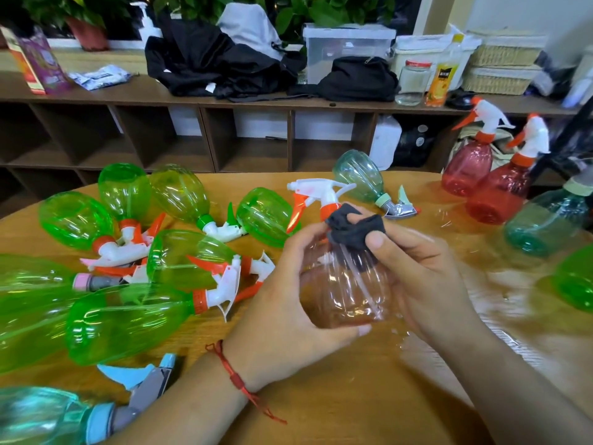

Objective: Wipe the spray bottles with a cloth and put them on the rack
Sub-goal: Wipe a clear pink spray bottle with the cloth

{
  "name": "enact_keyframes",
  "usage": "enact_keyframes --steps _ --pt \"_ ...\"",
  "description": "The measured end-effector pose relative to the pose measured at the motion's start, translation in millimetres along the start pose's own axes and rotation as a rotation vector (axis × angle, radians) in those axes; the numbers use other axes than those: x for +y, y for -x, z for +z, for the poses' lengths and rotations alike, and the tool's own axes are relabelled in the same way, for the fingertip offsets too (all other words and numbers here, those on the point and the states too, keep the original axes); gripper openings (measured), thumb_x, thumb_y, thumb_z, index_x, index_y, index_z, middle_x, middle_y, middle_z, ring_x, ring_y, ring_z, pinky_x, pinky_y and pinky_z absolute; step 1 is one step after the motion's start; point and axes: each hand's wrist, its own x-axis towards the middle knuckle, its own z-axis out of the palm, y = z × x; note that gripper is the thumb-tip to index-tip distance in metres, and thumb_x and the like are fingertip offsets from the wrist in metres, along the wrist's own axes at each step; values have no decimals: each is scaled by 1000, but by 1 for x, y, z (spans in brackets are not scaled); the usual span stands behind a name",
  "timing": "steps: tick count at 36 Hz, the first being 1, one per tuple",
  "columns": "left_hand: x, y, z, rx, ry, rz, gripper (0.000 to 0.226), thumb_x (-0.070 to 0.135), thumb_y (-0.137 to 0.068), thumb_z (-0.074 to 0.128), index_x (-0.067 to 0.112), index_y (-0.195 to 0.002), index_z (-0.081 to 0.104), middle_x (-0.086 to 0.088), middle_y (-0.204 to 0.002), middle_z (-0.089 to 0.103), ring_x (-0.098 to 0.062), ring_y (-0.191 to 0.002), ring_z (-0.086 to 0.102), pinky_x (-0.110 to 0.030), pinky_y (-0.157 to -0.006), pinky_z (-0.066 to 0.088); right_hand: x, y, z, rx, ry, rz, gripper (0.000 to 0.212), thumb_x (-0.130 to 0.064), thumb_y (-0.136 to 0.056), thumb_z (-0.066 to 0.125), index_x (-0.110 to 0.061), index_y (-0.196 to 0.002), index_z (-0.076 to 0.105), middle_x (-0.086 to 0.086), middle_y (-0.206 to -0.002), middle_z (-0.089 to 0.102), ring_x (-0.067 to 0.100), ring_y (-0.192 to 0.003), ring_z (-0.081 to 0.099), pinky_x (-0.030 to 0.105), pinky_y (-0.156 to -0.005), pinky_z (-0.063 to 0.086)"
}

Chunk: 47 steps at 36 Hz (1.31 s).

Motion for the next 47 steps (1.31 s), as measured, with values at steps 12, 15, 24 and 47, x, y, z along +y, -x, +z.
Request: enact_keyframes --steps 12,15,24,47 --pt "-1 -2 4 72 -209 -15 108 35 -72 98 42 -159 33 23 -148 50 0 -137 52 -19 -110 45 7 6 7 -23 252 -114 28 -11 -98 67 -10 -125 74 1 -135 72 23 -129 67 42 -107 56" --pt "-3 -5 -1 97 -67 -53 115 27 -70 100 42 -162 32 20 -156 49 -6 -139 56 -31 -113 49 5 6 7 -21 318 -178 30 -18 -96 67 -10 -123 75 -4 -140 70 23 -138 60 47 -114 49" --pt "-8 -10 -13 156 186 -127 111 12 -69 102 42 -157 40 19 -150 56 -12 -136 59 -46 -109 55 2 10 1 -131 447 -336 26 -4 -93 68 3 -117 74 14 -139 68 31 -145 53 46 -116 47" --pt "-6 -5 7 72 -145 16 111 29 -78 96 39 -165 27 18 -156 46 -4 -140 53 -27 -112 49 7 4 2 -28 252 -142 29 -5 -96 66 -7 -123 74 0 -136 72 21 -132 65 30 -106 53"
